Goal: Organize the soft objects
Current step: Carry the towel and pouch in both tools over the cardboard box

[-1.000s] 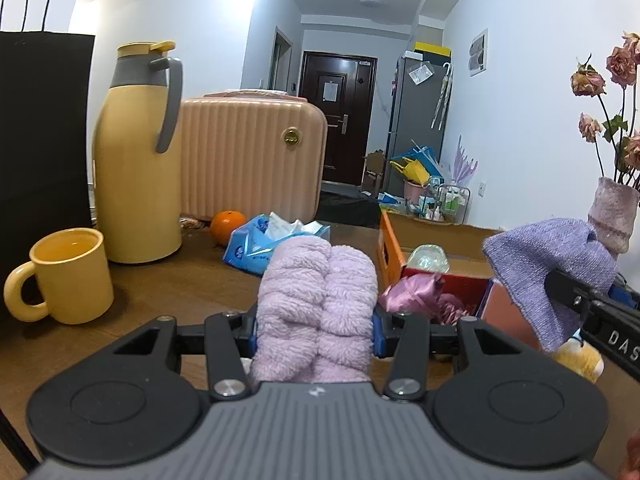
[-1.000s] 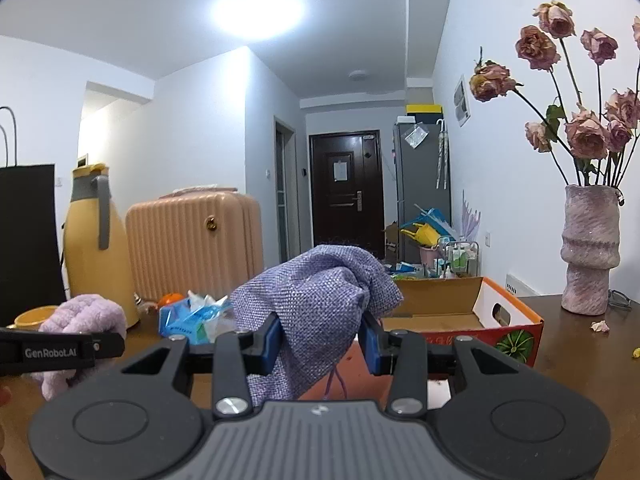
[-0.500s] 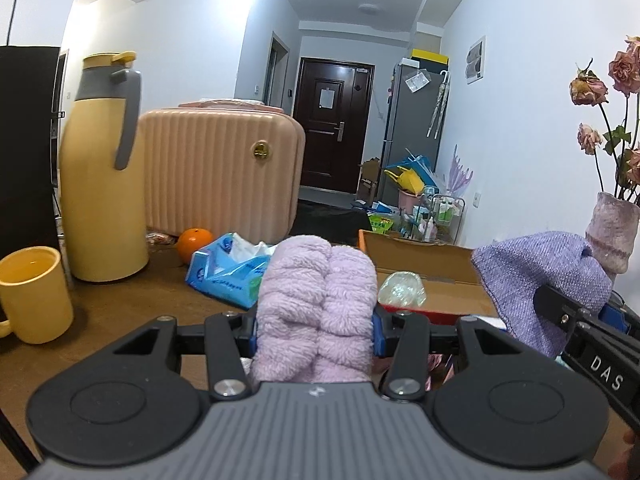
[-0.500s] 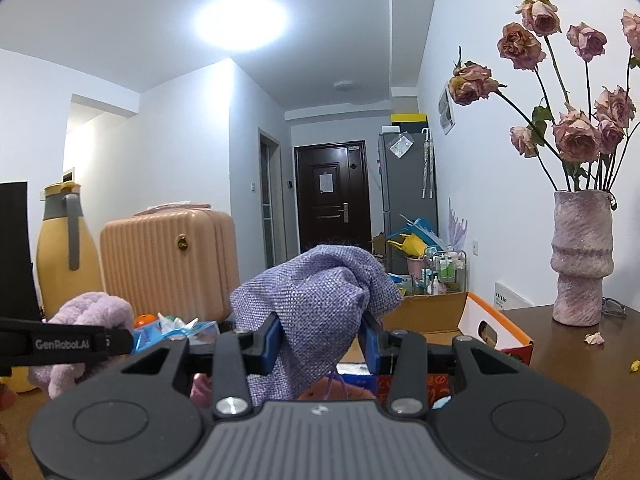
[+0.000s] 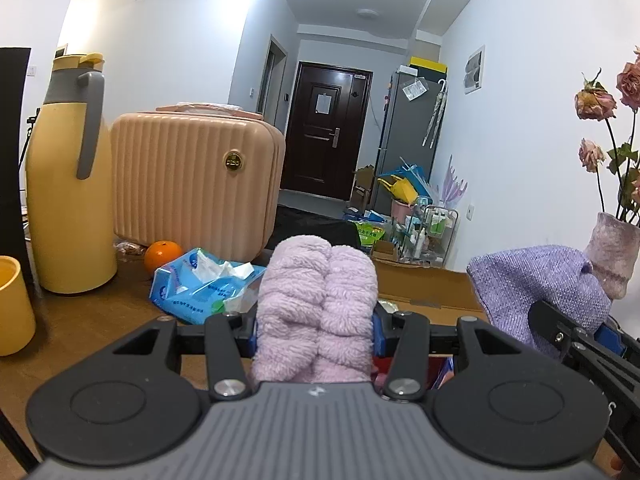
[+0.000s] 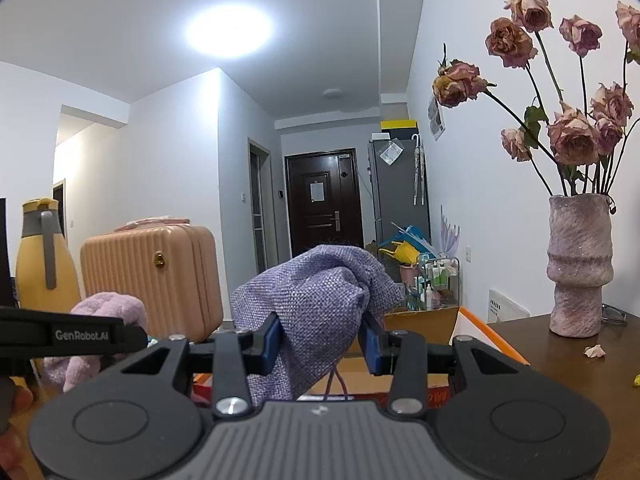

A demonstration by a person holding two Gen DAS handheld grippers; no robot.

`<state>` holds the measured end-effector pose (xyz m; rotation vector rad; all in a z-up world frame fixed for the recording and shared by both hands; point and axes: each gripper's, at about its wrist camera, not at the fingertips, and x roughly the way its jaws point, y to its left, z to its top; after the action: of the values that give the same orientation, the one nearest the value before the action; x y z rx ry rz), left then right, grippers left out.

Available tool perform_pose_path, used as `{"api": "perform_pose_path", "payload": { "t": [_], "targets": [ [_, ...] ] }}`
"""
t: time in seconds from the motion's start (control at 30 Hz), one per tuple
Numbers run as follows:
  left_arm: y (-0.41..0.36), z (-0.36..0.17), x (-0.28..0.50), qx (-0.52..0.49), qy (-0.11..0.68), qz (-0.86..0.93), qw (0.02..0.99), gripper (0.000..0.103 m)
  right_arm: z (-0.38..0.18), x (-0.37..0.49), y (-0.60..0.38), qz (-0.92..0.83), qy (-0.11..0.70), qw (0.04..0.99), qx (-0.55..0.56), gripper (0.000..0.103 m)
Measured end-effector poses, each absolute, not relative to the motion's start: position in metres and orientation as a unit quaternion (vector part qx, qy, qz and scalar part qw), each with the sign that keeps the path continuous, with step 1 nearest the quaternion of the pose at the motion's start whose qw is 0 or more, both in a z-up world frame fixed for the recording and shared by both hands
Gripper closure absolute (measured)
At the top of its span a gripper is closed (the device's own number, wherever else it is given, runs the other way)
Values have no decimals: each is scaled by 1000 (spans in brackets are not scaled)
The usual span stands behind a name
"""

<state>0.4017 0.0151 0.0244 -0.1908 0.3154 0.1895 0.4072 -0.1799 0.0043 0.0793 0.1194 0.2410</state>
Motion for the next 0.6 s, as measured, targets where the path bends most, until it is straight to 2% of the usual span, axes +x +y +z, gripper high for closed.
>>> {"api": "perform_pose_path", "payload": {
  "t": [0.6],
  "targets": [
    [-1,29,450,-102,150,81,980,55,4,456,-189,111,71,991,36,63]
  ]
}}
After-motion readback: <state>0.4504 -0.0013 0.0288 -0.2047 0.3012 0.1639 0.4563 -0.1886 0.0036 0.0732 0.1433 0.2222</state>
